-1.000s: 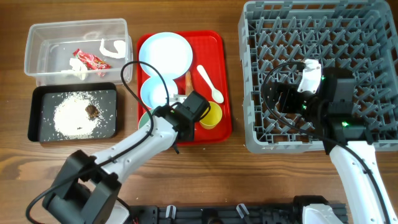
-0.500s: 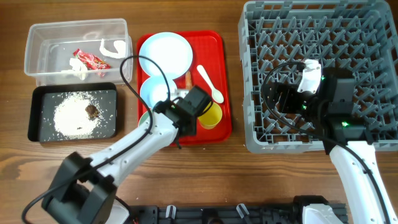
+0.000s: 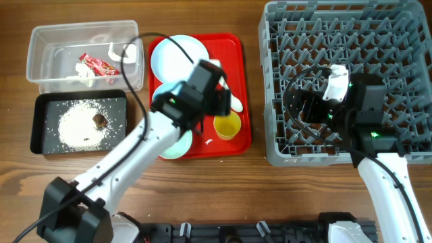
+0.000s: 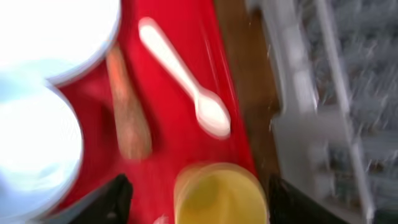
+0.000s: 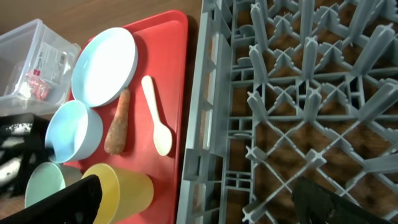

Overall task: Sort waste into correct bins and load items into the dishwasher rack
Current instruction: 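Reach the left gripper to the carrot on the red tray and grasp it, then carry the carrot left and drop it onto the black tray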

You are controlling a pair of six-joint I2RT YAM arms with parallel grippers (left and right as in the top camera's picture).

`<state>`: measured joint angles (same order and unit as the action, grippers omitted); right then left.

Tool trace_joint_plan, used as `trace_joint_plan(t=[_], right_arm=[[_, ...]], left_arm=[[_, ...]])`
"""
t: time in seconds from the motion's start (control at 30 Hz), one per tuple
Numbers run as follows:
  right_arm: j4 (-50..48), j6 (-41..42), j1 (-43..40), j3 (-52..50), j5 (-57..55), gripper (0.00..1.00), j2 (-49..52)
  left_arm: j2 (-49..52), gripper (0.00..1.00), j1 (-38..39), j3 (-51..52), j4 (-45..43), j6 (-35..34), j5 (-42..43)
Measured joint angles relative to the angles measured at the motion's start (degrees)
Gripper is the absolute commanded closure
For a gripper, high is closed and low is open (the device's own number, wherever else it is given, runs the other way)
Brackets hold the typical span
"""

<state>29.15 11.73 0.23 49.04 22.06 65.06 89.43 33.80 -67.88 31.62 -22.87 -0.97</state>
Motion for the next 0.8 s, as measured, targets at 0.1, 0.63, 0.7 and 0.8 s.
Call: trace_joint_plan(t=[0.1, 0.63, 0.7, 0.8], right_arm=[[0.0, 0.0, 0.0, 0.0, 0.0, 0.00, 0.0], [0.2, 0.0, 0.0, 0.0, 0.0, 0.00, 0.2], [0.2, 0.0, 0.0, 0.0, 0.0, 0.00, 0.7], [0.2, 0.0, 0.0, 0.0, 0.0, 0.00, 1.5]], left_arm=[[1.7, 0.33, -3.7, -0.1, -5.1, 1.2, 0.5], [19.8, 0.46, -5.4, -0.2, -14.1, 1.9, 0.7], [19.8, 0.46, -5.3, -0.2, -14.2, 1.4, -0.1], [19.8, 0.46, -5.3, -0.2, -14.1, 0.9, -1.5]])
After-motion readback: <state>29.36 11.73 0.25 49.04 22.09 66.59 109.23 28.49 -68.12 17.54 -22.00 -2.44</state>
